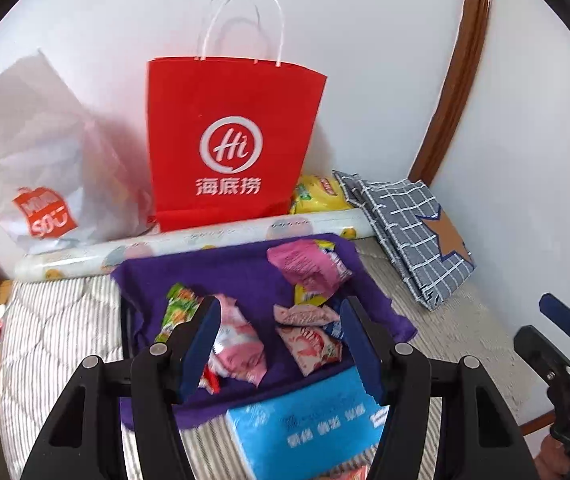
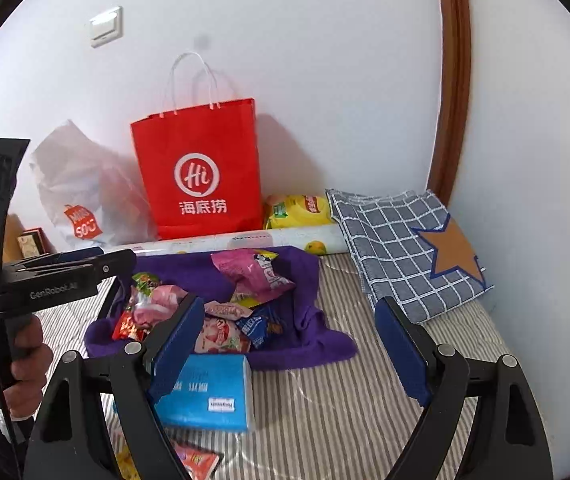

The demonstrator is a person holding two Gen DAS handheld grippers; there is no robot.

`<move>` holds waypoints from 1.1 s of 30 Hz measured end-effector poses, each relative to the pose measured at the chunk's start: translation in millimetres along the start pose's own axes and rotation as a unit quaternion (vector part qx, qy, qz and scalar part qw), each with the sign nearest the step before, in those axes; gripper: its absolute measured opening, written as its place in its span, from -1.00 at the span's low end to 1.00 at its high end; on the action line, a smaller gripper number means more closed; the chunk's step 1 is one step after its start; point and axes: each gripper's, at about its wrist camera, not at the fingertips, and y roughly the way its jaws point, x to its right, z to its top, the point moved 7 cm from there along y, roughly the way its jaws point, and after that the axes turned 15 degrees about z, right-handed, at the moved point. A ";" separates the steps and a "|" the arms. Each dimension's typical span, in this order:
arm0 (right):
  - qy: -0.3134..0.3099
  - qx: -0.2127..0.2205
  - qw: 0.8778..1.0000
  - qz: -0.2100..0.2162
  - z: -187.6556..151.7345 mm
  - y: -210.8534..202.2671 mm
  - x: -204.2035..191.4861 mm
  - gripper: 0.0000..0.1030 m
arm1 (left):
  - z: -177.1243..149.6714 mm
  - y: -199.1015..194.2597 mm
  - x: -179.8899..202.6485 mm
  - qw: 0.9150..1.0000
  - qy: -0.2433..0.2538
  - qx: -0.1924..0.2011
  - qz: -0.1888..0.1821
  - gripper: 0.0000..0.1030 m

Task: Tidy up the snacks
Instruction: 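Grasp the pink ice-cream-shaped snack packet on the bed with the right gripper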

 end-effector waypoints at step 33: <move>-0.051 -0.157 0.964 0.211 -156.9 62.5 -84.7 -0.42 | -148.7 -12.7 -93.3 0.994 -0.069 -0.080 0.029 0.31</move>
